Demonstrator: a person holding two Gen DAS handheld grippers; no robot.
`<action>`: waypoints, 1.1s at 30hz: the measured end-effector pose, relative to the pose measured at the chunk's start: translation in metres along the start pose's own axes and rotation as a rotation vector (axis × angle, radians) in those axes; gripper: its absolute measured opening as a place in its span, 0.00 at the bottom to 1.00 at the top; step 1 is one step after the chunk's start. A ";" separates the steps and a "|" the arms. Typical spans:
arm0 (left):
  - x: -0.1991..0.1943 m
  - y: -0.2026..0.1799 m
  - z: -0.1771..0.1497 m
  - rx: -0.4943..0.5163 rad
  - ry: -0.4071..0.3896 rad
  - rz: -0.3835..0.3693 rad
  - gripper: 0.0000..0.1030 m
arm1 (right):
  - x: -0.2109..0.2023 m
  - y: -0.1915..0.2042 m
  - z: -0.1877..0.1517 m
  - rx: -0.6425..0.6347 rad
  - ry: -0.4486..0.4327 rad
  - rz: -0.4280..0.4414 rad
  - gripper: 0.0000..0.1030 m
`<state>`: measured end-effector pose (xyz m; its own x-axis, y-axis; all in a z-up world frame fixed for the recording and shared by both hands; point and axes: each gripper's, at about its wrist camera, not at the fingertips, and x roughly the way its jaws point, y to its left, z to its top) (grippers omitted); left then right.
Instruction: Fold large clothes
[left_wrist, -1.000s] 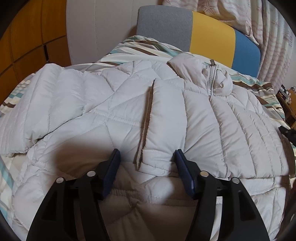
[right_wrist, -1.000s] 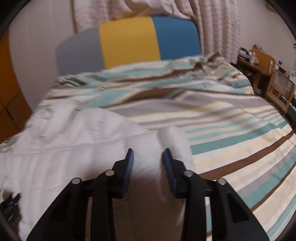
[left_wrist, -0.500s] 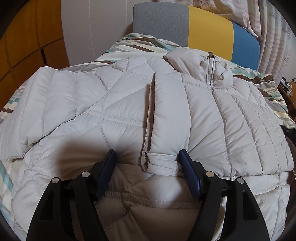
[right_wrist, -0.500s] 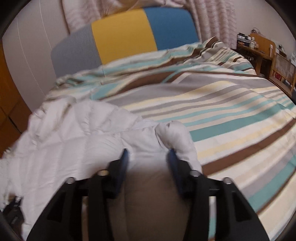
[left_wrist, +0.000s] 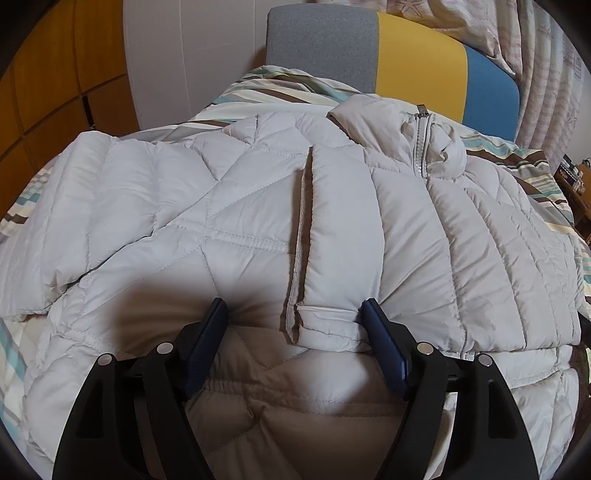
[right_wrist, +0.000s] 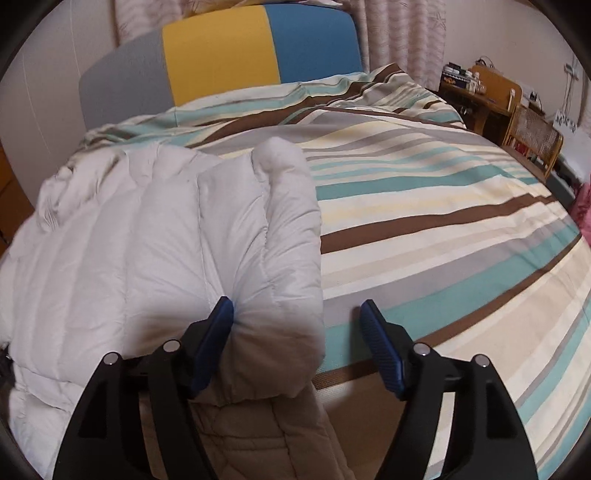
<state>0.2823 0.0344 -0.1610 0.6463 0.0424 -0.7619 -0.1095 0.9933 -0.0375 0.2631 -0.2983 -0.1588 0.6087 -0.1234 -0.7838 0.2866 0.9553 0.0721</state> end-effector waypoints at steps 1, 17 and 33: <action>0.000 0.000 0.000 0.000 0.000 -0.003 0.74 | 0.001 0.001 -0.001 -0.003 -0.003 -0.010 0.74; -0.098 0.157 -0.004 -0.336 -0.145 -0.144 0.81 | 0.004 -0.007 -0.001 0.033 0.001 -0.030 0.90; -0.096 0.398 -0.067 -1.056 -0.168 0.156 0.66 | 0.005 -0.009 -0.001 0.043 0.005 -0.021 0.91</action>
<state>0.1261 0.4189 -0.1459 0.6552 0.2550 -0.7111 -0.7435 0.3842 -0.5473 0.2631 -0.3078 -0.1639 0.5987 -0.1424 -0.7882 0.3314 0.9399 0.0819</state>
